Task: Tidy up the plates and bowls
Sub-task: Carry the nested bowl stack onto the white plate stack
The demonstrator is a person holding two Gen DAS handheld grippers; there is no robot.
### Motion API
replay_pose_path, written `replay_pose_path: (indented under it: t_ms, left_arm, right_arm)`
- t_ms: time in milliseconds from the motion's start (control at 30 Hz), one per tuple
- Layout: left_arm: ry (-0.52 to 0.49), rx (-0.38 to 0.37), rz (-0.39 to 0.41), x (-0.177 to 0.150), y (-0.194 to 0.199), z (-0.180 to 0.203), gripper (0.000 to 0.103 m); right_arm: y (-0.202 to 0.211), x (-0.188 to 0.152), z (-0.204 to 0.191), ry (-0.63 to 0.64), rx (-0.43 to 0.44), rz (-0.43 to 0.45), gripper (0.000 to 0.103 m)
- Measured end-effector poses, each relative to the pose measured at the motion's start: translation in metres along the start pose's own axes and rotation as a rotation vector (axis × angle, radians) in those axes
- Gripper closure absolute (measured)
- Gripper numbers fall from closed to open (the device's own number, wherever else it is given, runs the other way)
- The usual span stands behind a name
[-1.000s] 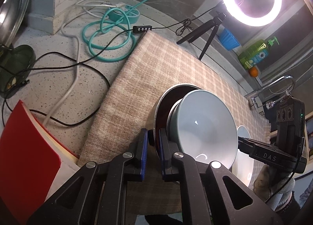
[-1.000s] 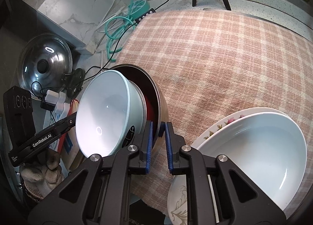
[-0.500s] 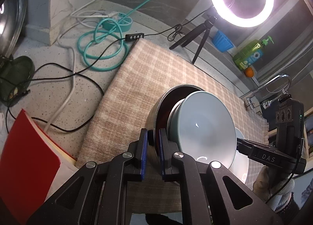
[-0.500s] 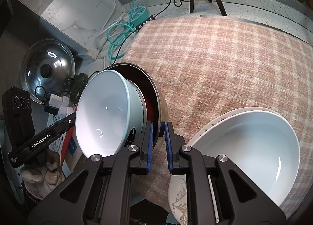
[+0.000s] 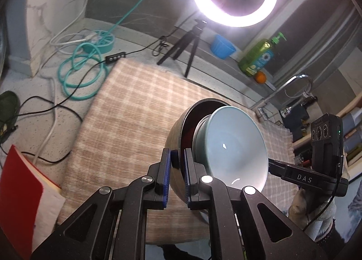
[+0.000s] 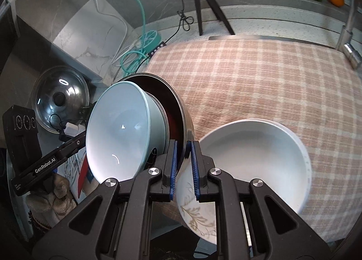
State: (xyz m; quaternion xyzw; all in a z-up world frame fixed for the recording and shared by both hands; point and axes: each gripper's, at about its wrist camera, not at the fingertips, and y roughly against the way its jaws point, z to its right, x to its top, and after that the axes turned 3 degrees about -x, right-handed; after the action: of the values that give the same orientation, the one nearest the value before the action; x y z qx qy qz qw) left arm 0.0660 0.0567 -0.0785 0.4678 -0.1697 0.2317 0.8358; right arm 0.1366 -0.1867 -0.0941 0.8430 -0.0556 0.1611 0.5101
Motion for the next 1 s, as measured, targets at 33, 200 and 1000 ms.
replay_pose_path:
  t_ms: [33,200,1000]
  left_arm:
    - [-0.007,-0.009,-0.005,-0.001,-0.001,0.004,0.096]
    - [-0.048,-0.053,-0.038,-0.005,-0.013,0.029,0.095]
    - [-0.118,-0.11,-0.21,-0.04,-0.069,0.081,0.095]
  right_arm:
    - [0.005,-0.002,0.004,-0.006,-0.006,0.005,0.09]
    - [0.025,-0.012,0.027,-0.044,-0.034,0.023,0.09]
    - [0.042,-0.061,0.106,-0.211,-0.105,-0.001,0.09]
